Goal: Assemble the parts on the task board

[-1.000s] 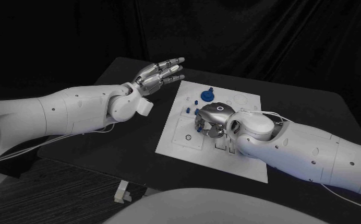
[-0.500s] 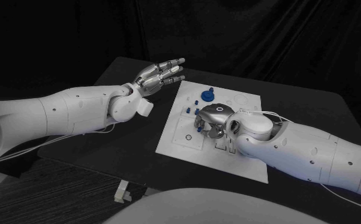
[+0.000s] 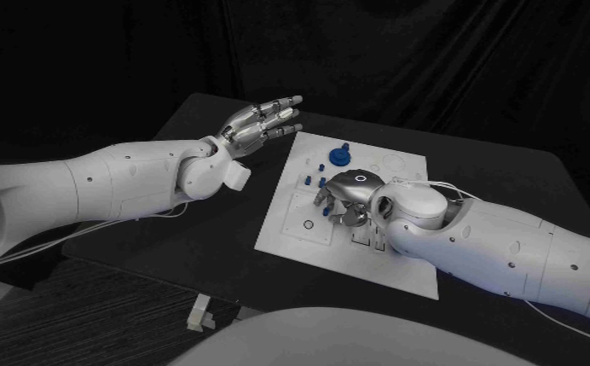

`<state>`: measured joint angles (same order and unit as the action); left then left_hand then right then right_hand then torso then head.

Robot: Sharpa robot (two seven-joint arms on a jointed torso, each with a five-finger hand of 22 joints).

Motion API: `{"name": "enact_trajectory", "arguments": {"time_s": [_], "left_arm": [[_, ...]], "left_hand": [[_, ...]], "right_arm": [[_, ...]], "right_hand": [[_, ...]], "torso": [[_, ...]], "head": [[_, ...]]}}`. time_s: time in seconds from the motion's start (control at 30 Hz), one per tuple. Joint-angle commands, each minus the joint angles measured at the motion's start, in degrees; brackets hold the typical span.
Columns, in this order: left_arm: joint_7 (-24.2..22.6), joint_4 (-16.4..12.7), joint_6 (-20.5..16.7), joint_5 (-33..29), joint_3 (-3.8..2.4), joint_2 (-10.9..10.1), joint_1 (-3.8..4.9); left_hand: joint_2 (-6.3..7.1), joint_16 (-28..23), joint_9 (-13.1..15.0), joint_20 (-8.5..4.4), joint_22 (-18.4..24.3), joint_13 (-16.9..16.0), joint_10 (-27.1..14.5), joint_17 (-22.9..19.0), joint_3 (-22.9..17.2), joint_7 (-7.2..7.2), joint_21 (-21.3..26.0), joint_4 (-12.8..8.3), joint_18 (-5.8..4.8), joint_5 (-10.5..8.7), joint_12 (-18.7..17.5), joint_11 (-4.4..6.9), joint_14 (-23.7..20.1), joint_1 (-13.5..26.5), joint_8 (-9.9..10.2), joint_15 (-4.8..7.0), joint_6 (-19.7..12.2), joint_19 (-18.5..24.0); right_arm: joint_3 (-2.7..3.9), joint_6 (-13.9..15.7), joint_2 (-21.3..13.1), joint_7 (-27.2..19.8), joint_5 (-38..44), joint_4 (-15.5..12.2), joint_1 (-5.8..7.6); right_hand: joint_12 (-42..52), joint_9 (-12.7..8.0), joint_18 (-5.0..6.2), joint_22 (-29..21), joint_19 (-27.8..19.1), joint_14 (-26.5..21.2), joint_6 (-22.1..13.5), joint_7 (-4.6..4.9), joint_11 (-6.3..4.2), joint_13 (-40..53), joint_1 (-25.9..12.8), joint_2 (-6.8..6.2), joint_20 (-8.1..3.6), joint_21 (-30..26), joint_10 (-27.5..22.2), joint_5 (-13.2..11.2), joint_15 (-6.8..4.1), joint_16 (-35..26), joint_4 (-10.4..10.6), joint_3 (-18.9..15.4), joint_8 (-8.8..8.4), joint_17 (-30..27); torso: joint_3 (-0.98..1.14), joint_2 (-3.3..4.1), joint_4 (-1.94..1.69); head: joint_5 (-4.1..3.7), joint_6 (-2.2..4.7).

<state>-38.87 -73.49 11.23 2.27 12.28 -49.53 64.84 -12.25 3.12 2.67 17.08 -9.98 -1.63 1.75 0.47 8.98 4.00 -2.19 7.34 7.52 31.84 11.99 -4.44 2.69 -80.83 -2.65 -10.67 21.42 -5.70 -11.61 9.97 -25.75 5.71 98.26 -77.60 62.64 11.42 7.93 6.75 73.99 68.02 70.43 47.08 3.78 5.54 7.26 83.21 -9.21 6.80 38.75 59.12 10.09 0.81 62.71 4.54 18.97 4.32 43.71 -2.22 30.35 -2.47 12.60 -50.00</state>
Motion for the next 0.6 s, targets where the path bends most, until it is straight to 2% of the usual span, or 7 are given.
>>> {"name": "enact_trajectory", "arguments": {"time_s": [0.03,0.1,0.27,0.33,0.4,0.43,0.6], "left_arm": [[-3.7,0.0,0.9,0.0,-0.06,0.1,-0.11],[-3.7,0.0,0.9,0.0,-0.06,0.1,-0.13],[-3.7,0.0,0.8,0.0,-0.06,0.0,-0.16],[-3.7,0.0,0.8,0.0,-0.06,0.0,-0.16],[-3.7,0.1,0.8,0.0,-0.06,0.0,-0.17],[-3.7,0.1,0.8,0.0,-0.06,0.0,-0.17],[-3.6,0.1,0.7,0.0,-0.06,0.0,-0.18]], "left_hand": [[-0.23,1.0,-0.1,-0.17,-0.5,-0.2,-0.1,0.8,-1.2,0.24,-0.5,-0.3,-0.43,0.89,0.9,-0.34,0.3,-0.3,-0.1,-0.63,0.4,-0.3],[-0.24,1.1,-0.1,-0.17,-0.4,-0.2,-0.1,0.8,-1.3,0.22,-0.5,-0.4,-0.46,0.92,0.9,-0.43,0.3,-0.3,-0.1,-0.65,0.4,-0.3],[-0.24,1.1,-0.1,-0.17,-0.4,-0.2,-0.1,0.8,-1.3,0.22,-0.5,-0.4,-0.46,0.92,0.9,-0.43,0.3,-0.3,-0.1,-0.65,0.4,-0.3],[-0.24,1.1,-0.1,-0.17,-0.4,-0.2,-0.1,0.8,-1.3,0.22,-0.5,-0.4,-0.46,0.92,0.9,-0.43,0.3,-0.3,-0.1,-0.65,0.4,-0.3],[-0.24,1.1,-0.1,-0.17,-0.4,-0.2,-0.1,0.8,-1.3,0.22,-0.5,-0.4,-0.46,0.92,0.9,-0.43,0.3,-0.3,-0.1,-0.65,0.4,-0.3],[-0.24,1.1,-0.1,-0.17,-0.4,-0.2,-0.1,0.8,-1.3,0.22,-0.5,-0.4,-0.46,0.92,0.9,-0.43,0.3,-0.3,-0.1,-0.65,0.4,-0.3],[-0.25,1.1,-0.1,-0.17,-0.4,-0.2,0.0,0.8,-1.3,0.22,-0.5,-0.4,-0.51,0.95,1.1,-0.52,0.3,-0.3,-0.1,-0.67,0.5,-0.3]], "right_arm": [[-0.17,-0.2,-0.6,1.2,0.4,-0.2,-0.21],[-0.17,1.2,-1.1,1.0,0.4,-0.5,-0.18],[-0.17,5.6,-3.0,0.1,0.4,-2.2,0.69],[-0.17,8.1,-4.3,-0.3,0.4,-3.4,1.53],[-0.17,11.1,-6.4,-0.8,0.0,-5.5,3.03],[-0.17,11.4,-6.6,-0.8,0.0,-5.7,3.19],[-0.17,14.0,-12.0,-0.9,-1.4,-9.6,7.65]], "right_hand": [[-0.6,-1.0,2.33,3.5,-0.6,-1.1,-1.7,-0.34,1.06,-1.0,-0.5,-0.51,0.1,-2.2,-6.6,-1.4,0.1,-1.2,0.4,-2.5,-0.52,-1.1],[0.8,-1.5,2.63,3.2,-1.6,-2.5,-2.9,-1.29,1.21,-0.3,0.6,-0.21,0.26,-4.7,-9.8,-1.6,0.25,-1.7,1.4,-5.0,-0.29,-2.4],[2.6,-1.8,2.9,2.8,-2.8,-4.8,-2.6,-1.47,1.31,0.2,1.7,-0.12,0.49,-7.7,-14.3,-1.4,0.39,-3.1,3.1,-6.8,0.0,-5.2],[3.3,-1.8,3.04,2.7,-3.2,-5.4,-2.4,-1.44,1.36,0.4,1.9,-0.06,0.52,-8.7,-15.2,-1.4,0.45,-3.5,3.7,-7.2,0.09,-6.0],[3.9,-1.8,3.01,2.7,-3.1,-5.3,-2.0,-1.31,1.41,0.5,2.1,0.0,0.55,-8.6,-15.5,-1.3,0.48,-3.3,4.2,-7.3,0.25,-5.9],[3.9,-1.8,3.01,2.7,-3.1,-5.3,-2.0,-1.31,1.41,0.5,2.1,0.0,0.55,-8.6,-15.5,-1.3,0.48,-3.3,4.2,-7.3,0.26,-5.9],[5.0,-1.9,3.09,2.7,-3.1,-5.7,-1.8,-1.46,1.09,0.8,2.7,0.35,0.51,-9.0,-15.8,-1.0,0.34,-3.5,4.7,-7.3,0.35,-6.5]], "torso": [[0.0,-0.01,0.01],[0.01,-0.01,0.0],[0.01,-0.01,0.0],[0.01,0.0,-0.01],[0.01,-0.01,-0.02],[0.01,-0.01,-0.02],[-0.01,-0.09,0.04]], "head": [[0.0,0.0],[-0.04,0.0],[0.0,0.0],[0.11,0.0],[0.35,0.0],[0.37,0.0],[0.39,0.0]]}}
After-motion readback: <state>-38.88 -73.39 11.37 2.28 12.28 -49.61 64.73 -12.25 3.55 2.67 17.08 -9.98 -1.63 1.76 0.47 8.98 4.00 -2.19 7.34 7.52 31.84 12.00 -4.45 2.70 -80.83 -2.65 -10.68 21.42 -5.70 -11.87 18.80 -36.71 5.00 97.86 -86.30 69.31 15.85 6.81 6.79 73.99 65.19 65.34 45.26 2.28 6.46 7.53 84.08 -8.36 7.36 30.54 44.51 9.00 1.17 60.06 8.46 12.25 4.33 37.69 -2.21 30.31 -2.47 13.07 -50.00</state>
